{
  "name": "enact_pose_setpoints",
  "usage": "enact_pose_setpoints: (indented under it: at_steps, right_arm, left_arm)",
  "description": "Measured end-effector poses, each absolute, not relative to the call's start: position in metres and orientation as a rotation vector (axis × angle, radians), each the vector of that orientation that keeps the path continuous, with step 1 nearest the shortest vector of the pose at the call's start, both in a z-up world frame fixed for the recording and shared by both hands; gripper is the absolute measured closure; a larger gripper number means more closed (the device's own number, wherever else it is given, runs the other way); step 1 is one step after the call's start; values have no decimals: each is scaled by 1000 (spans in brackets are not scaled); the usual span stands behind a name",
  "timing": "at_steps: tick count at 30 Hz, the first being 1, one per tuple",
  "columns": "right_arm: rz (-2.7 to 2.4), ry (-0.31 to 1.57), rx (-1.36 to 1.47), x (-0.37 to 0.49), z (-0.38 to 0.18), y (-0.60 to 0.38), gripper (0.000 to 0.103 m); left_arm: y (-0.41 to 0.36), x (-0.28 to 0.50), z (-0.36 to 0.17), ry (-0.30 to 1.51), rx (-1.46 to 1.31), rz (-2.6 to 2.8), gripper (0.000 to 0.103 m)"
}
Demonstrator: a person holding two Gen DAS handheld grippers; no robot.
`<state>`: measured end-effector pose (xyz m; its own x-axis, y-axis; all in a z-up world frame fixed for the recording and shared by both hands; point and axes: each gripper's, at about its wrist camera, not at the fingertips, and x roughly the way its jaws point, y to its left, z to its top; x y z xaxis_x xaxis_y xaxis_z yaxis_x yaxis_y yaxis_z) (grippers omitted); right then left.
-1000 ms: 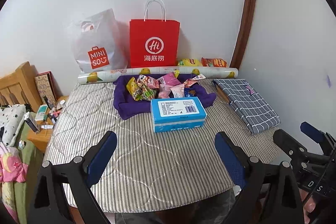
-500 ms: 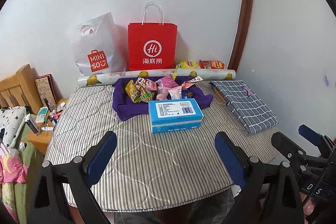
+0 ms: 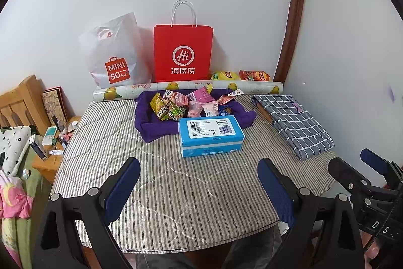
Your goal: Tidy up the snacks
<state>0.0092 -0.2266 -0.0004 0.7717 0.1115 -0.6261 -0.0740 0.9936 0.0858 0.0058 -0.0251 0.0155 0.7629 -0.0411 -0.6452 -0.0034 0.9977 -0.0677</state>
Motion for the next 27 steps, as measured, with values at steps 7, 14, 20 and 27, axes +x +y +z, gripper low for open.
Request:
enact_pose_setpoints:
  at_steps: [7,14,20,27]
  right_arm:
    - [100,682,57,8,0,-226,3]
    - [102,684,58,8,0,-225,3]
    - [103,684,58,8,-1,-224,3]
    - [102,684,56,7,-1,-223,3]
  left_arm:
    - [-24,4,16,701,-67,-23,9]
    - [-22,4,17,698,-73,-19,9]
    - [-22,3,17,699,-73,-19,9]
    - [-20,3,18,700,-77,-21,9]
